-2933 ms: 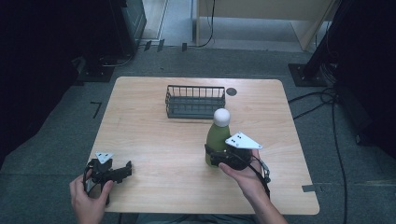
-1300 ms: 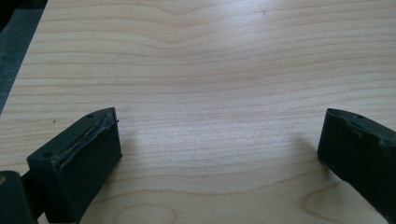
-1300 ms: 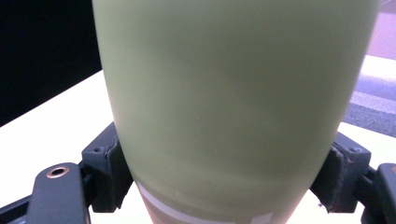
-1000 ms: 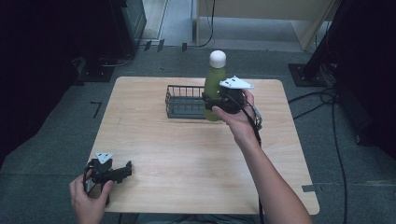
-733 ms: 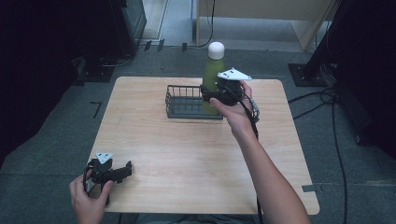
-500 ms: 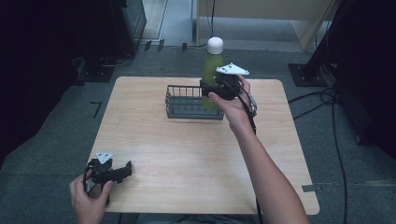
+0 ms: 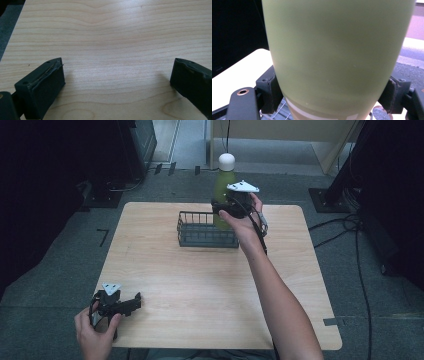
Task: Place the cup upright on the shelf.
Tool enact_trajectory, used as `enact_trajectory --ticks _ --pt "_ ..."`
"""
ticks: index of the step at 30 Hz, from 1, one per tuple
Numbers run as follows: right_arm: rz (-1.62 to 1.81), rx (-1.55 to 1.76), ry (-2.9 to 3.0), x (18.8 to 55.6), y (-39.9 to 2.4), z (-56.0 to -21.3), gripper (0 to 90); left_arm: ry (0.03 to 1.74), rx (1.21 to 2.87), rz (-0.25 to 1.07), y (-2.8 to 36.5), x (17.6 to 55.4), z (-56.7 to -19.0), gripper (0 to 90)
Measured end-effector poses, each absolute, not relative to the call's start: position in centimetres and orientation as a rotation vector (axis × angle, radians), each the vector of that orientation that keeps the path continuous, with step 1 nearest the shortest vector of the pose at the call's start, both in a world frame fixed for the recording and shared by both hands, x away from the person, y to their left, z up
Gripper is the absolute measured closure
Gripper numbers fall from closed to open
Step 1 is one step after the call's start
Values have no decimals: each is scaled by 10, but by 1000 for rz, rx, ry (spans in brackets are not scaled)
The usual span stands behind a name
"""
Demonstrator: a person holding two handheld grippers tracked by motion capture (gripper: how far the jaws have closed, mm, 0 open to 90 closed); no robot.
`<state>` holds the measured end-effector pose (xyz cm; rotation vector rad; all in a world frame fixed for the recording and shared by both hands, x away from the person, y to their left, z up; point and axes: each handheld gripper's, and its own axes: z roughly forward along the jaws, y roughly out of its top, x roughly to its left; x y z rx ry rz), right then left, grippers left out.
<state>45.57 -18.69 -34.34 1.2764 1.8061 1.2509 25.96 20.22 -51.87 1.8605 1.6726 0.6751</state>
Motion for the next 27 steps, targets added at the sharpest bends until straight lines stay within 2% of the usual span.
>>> enact_trajectory --ticks 9,27 --pt "1179 1321 1803 471 -187 -360 203 1673 1861 675 202 260 -519 0" --pt "1165 1370 1816 477 -194 -393 203 1672 1864 674 202 260 -519 0"
